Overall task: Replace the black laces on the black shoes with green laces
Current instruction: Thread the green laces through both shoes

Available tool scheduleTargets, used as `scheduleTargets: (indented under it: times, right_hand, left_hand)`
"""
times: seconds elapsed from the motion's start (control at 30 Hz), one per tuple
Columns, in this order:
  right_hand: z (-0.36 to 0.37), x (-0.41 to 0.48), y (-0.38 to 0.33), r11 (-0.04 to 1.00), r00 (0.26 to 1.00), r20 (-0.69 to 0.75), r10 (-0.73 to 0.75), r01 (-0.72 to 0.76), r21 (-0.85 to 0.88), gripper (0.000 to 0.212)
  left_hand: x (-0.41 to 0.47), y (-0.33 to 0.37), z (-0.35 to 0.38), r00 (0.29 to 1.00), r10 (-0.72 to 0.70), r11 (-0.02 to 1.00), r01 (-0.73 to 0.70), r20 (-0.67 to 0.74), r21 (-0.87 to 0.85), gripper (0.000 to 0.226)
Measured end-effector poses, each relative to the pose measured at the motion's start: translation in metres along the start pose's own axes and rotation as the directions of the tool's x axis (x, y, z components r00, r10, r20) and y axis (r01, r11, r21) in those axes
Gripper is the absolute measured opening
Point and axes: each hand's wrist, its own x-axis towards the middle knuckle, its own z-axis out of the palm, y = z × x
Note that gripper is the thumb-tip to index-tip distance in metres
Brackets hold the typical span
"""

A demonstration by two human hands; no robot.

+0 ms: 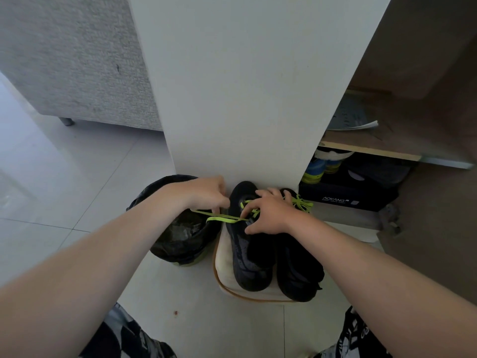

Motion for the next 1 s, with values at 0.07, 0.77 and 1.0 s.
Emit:
scheduleTargets:
  times: [0.07, 0.77, 1.0]
  right_hand:
    - [-0.001, 0.000, 0.000, 1.000, 1.000, -0.007, 0.000, 0.000, -0.012, 0.041]
    - [-0.013, 0.002, 0.019, 0.977, 0.992, 0.126, -0.014, -0.014, 0.215, 0.099]
    - [-0.008, 0.003, 0.026, 0.939, 0.991, 0.132, 0.019, -0.063, 0.337, 0.061]
  left_hand:
    - [-0.004, 0.007, 0.001, 0.988, -0.043, 0.989, 0.021, 0.151, 0.146, 0.027]
    - [0.007, -0.004, 0.004, 0.993, 0.086, 0.453, -0.108, -0.077, -0.885, 0.032]
    - [0.015, 0.009, 0.027, 0.994, 0.006, 0.977, -0.029, -0.108, -0.213, 0.013]
